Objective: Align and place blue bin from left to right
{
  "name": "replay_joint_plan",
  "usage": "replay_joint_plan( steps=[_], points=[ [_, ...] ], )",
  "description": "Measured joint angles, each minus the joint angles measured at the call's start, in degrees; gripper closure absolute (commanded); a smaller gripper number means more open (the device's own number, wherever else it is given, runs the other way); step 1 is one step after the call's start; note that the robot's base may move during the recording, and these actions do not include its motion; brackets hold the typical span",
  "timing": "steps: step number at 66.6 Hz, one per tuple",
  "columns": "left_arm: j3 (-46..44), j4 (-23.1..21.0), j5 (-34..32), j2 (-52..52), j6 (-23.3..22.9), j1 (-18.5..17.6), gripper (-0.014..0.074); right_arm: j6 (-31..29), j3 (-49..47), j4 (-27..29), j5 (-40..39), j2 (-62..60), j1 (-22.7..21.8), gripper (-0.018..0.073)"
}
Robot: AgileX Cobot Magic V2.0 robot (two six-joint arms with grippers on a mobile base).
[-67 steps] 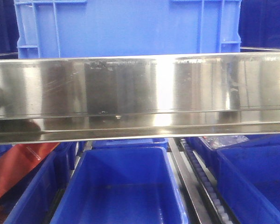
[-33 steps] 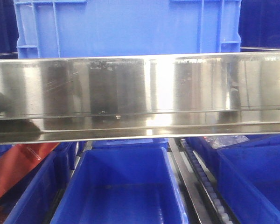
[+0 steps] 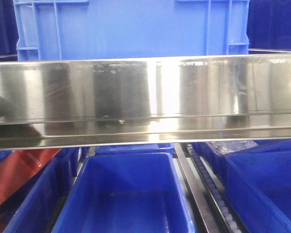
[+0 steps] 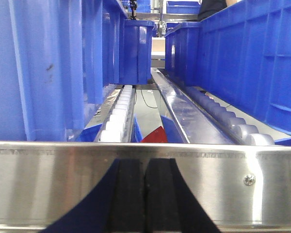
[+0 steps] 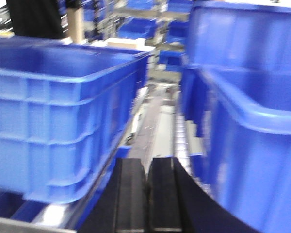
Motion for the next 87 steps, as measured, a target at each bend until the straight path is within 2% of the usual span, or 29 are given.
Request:
replay_joint_plan(
  steps=[10,18,23,38,87],
  points=[
    [0.0,0.0,0.0,0.0,0.0,0.0,0.0707,0.0,5.1,2.4,-3.6,-4.2,-5.7,0.0627],
    [0.0,0.0,0.0,0.0,0.0,0.0,0.0707,-0.6,13.0,5.8,-6.7,-7.9,-10.6,0.0627],
    [0.0,0.0,0.0,0.0,0.0,0.0,0.0707,-1.1,18.2,6.7,-9.1,-10.4,-12.0,0.0627],
    [0.0,0.0,0.1,0.0,0.0,0.0,0.0707,-1.4,28.8,7.2,-12.9,-17.8,-12.3,0.0627],
    [0.1,0.0,0.1,0.0,0.0,0.0,0.0707,-1.5,29.2,7.3,-12.9,-18.4,-12.3,0.0627]
  ],
)
